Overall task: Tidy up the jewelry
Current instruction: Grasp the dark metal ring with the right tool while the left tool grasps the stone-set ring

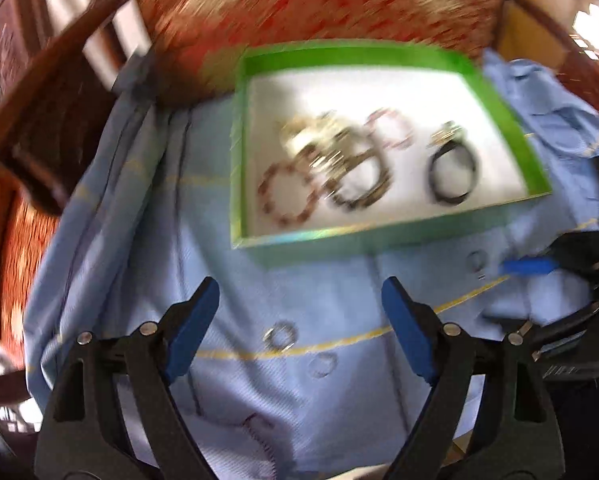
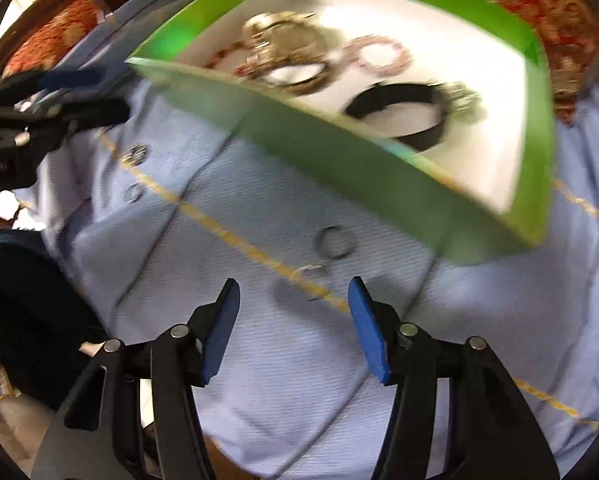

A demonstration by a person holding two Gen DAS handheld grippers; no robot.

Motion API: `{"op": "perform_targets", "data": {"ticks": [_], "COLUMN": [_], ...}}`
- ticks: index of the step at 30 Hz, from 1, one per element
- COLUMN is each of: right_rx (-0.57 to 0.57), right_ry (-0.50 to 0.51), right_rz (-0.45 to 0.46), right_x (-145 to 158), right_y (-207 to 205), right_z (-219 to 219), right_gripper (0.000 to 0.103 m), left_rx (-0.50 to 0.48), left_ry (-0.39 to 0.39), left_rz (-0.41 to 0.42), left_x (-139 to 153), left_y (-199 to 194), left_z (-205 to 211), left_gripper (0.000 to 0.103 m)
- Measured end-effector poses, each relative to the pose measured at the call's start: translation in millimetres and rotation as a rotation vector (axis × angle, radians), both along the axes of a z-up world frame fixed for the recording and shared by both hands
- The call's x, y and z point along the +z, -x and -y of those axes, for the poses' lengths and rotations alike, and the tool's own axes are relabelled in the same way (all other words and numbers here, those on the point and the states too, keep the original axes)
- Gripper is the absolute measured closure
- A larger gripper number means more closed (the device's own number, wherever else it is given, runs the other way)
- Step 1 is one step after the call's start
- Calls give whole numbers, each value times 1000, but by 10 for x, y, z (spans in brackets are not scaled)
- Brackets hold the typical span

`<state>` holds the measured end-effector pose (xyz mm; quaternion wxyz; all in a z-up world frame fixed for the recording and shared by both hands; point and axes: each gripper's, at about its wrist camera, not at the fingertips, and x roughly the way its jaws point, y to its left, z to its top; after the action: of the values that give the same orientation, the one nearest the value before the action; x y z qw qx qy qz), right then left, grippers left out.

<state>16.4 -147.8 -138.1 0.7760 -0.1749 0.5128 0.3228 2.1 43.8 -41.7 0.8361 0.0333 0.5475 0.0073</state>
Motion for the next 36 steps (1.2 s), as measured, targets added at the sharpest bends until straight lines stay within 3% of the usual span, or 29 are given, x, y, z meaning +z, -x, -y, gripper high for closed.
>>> {"op": "perform_targets", "data": {"ticks": [5,8,11,14,20,23,26,32,35,36], "right_rx": [-45,-36,9,47,51,55,70,71,51,49], "right_ry": [-12,13,46,74,103,107,119,90,79,77], "right_rz": [96,106,124,71,65,72,97,110,101,97], "right_x": [-9,-101,-127,-141,-147,-176,-204,-173,-177,-170], "right_y": [-56,-52,29,112,160,183,238,245,210,201], "right_z": [-77,-230,-333,-312,-248,-264,-299,-309,-290,-275], "right_gripper": [47,58,58,43,42,42,46,67,79,82], "left_rx": [79,76,46,24,78,56,21,8,9,9], "left_ry": [68,76,111,119,124,65,-3,16,17,20], "left_rz": [-120,-158,-203,-234,-236,-241,-226,-219,-209,-201], "left_x": [-233,-315,-401,-499,-613,-705,-767,-799,-766,-750], "left_y": [24,26,50,92,-8,-39,-32,-39,-106,-107], "left_z": [-272,-293,-252,-201,-311,-212,-60,9,26,25], "left_gripper": [20,20,20,20,24,32,30,31,43,53]}}
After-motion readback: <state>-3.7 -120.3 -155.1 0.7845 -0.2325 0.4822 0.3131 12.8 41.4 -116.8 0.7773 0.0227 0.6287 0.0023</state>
